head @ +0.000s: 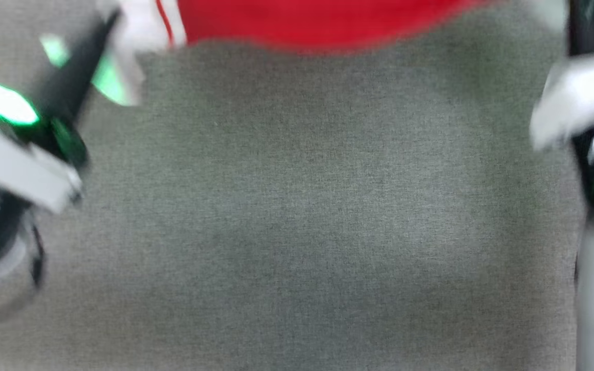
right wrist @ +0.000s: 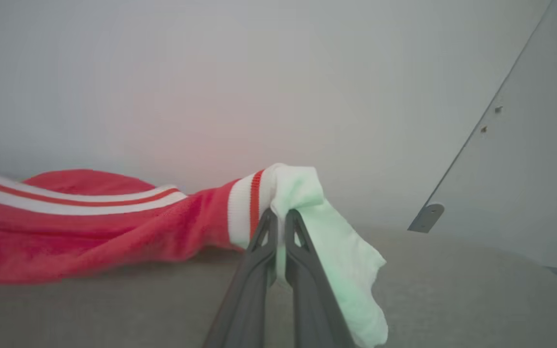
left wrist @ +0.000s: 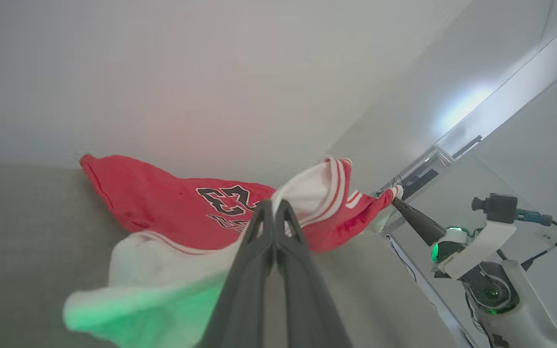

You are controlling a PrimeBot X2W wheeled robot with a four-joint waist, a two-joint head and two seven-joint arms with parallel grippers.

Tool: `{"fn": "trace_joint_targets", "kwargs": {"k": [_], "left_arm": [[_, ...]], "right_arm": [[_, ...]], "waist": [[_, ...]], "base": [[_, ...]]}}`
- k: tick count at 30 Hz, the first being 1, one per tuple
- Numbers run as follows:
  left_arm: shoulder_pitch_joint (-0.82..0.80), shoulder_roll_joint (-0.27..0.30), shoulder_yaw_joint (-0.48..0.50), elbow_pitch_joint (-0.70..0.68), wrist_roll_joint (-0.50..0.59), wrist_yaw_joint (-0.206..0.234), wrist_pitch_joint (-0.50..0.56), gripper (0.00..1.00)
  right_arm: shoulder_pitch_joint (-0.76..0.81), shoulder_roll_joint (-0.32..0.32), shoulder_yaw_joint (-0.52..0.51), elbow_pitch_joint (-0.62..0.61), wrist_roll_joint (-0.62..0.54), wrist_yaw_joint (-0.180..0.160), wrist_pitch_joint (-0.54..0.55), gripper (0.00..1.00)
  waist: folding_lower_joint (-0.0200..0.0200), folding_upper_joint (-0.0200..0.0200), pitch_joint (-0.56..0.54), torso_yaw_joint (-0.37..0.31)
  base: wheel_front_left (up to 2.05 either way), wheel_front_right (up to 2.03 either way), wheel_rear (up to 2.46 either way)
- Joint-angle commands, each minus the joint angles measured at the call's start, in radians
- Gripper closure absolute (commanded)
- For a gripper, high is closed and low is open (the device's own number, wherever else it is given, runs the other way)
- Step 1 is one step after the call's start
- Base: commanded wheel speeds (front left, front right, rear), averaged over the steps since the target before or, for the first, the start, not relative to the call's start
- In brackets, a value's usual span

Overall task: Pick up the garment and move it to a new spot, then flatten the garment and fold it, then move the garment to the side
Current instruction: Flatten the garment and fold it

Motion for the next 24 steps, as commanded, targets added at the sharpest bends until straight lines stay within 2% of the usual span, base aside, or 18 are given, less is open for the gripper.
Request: {"fn": "trace_joint_targets", "kwargs": {"k": [1, 8, 13, 16, 24], "left_arm": [[0.045, -0.010, 0.016, -0.013, 0.014, 0.002, -0.003, 1.00], [0.453, -0.051, 0.182, -0.096, 0.129, 0.002, -0.002, 1.00], [0.643, -0.081, 0.249, -0.154, 0.167, 0.002, -0.002, 1.00], [0.728, -0.084, 0.272, -0.175, 0.179, 0.002, -0.002, 1.00], [0.917, -0.048, 0.267, -0.233, 0.230, 0.002, -0.002, 1.00]], "right_arm": [[0.038, 0.001, 0.007, -0.032, 0.013, -0.002, 0.008, 1.00], [0.438, -0.008, 0.072, -0.287, 0.046, -0.002, 0.120, 1.00], [0.625, -0.020, 0.076, -0.398, 0.095, -0.002, 0.193, 1.00], [0.715, -0.027, 0.073, -0.450, 0.122, -0.002, 0.232, 1.00], [0.960, -0.036, 0.056, -0.555, 0.191, -0.002, 0.284, 1.00]], "waist": [[0.0000, 0.0000, -0.015, 0.008], [0.0000, 0.0000, -0.066, 0.009], [0.0000, 0.0000, -0.101, 0.016], [0.0000, 0.0000, -0.124, 0.018], [0.0000, 0.0000, -0.161, 0.028]], "base": [[0.00, 0.00, 0.00], [0.00, 0.00, 0.00], [0.00, 0.00, 0.00], [0.00, 0.00, 0.00], [0.00, 0.00, 0.00]]}}
